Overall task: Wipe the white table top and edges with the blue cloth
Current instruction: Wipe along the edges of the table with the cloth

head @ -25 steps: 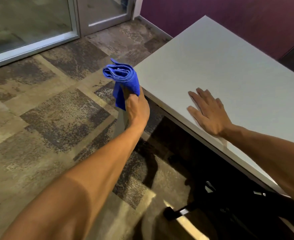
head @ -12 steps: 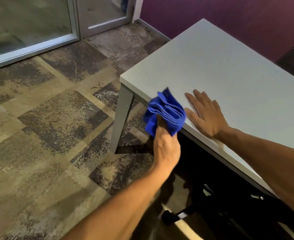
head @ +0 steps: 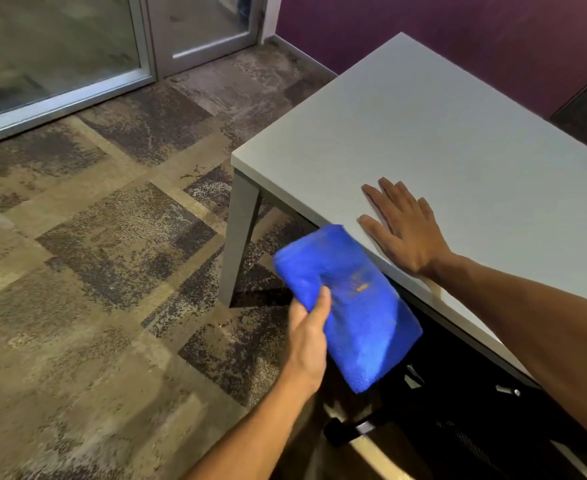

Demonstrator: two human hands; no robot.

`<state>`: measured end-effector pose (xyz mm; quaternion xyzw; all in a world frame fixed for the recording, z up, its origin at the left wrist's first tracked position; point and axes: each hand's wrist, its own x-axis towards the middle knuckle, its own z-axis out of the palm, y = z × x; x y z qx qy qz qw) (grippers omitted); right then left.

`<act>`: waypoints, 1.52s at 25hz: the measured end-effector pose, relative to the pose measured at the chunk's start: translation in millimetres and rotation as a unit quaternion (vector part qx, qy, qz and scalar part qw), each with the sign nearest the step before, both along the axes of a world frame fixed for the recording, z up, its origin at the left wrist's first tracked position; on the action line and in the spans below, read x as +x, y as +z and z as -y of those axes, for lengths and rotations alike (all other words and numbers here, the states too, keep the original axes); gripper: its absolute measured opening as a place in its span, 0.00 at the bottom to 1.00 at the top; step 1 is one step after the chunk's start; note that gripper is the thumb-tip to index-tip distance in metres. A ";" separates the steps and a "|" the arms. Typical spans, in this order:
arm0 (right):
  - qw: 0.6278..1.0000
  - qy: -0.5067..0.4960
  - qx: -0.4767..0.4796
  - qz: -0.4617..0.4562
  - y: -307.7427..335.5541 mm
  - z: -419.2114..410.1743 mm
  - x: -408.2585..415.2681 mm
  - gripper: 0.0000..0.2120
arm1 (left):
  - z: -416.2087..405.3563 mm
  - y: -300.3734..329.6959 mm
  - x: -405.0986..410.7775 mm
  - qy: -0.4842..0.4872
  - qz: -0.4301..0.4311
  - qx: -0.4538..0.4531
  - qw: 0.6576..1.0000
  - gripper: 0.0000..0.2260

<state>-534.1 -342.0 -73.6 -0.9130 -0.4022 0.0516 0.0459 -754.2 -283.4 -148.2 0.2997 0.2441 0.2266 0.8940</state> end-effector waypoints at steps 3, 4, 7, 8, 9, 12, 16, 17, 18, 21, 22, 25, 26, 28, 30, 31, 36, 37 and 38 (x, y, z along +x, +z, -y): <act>1.000 -0.001 -0.001 -0.006 2.3 -1.4 -2.0 0.38 | -28.3 1.1 -15.9 0.028 0.010 -0.054 0.998 0.12; 1.000 -0.001 -0.003 -0.005 3.2 -1.6 -2.5 0.38 | -38.6 0.4 -20.6 0.032 0.008 -0.048 0.998 0.14; 1.000 -0.001 -0.011 -0.006 4.9 -1.2 -3.7 0.38 | -63.7 -1.8 -29.9 0.043 -0.011 -0.021 0.999 0.17; 1.000 0.000 -0.015 -0.006 5.7 -1.5 -4.4 0.38 | -70.3 -2.2 -31.1 0.045 -0.020 -0.011 0.999 0.17; 1.000 0.001 -0.020 -0.005 6.6 -2.0 -5.1 0.38 | -76.8 -1.0 -32.0 0.046 -0.025 0.001 0.999 0.17; 0.999 0.000 -0.038 -0.001 9.4 -5.2 -7.5 0.39 | -105.0 2.1 -31.9 0.063 -0.019 0.057 0.996 0.26; 0.999 -0.003 -0.053 0.003 11.0 -6.6 -9.8 0.38 | -155.6 7.6 -29.6 0.086 -0.074 0.167 0.979 0.21; 0.999 -0.004 -0.053 0.006 10.7 -6.8 -10.3 0.39 | -166.6 8.6 -29.9 0.089 -0.129 0.215 0.964 0.22; 0.999 -0.004 -0.052 0.009 10.4 -7.1 -10.3 0.39 | -176.5 9.7 -29.9 0.083 -0.183 0.261 0.944 0.20; 0.999 -0.003 -0.045 0.015 8.6 -6.2 -9.5 0.38 | -202.5 17.8 -30.7 0.062 -0.244 0.329 0.910 0.08; 0.999 -0.002 -0.043 0.016 8.0 -5.6 -8.9 0.37 | -209.2 22.6 -30.0 0.067 -0.258 0.335 0.904 0.13; 0.999 0.000 -0.042 0.013 5.9 -4.7 -6.6 0.34 | -222.6 35.2 -18.9 0.098 -0.364 0.395 0.838 0.25; 0.999 0.000 -0.042 0.014 5.2 -4.3 -6.0 0.34 | -223.7 40.4 -12.8 0.123 -0.386 0.441 0.801 0.19; 0.999 0.000 -0.038 0.018 3.8 -3.8 -4.5 0.35 | -220.0 51.3 3.1 0.151 -0.372 0.515 0.757 0.20; 0.999 -0.001 -0.033 0.015 3.6 -3.0 -3.2 0.36 | -209.9 61.5 20.8 0.166 -0.354 0.495 0.776 0.33; 0.999 -0.002 -0.033 0.013 3.5 -2.8 -3.3 0.36 | -203.3 66.0 29.5 0.171 -0.359 0.467 0.790 0.33; 0.999 -0.005 -0.034 0.012 2.9 -2.1 -2.8 0.37 | -163.8 79.5 58.3 0.183 -0.353 0.409 0.822 0.19; 0.999 -0.004 -0.035 0.011 2.5 -2.1 -2.4 0.37 | -158.0 80.3 62.7 0.187 -0.348 0.393 0.830 0.20; 0.999 -0.003 -0.036 0.012 1.8 -3.2 -2.2 0.37 | -152.2 80.4 66.3 0.186 -0.349 0.382 0.835 0.22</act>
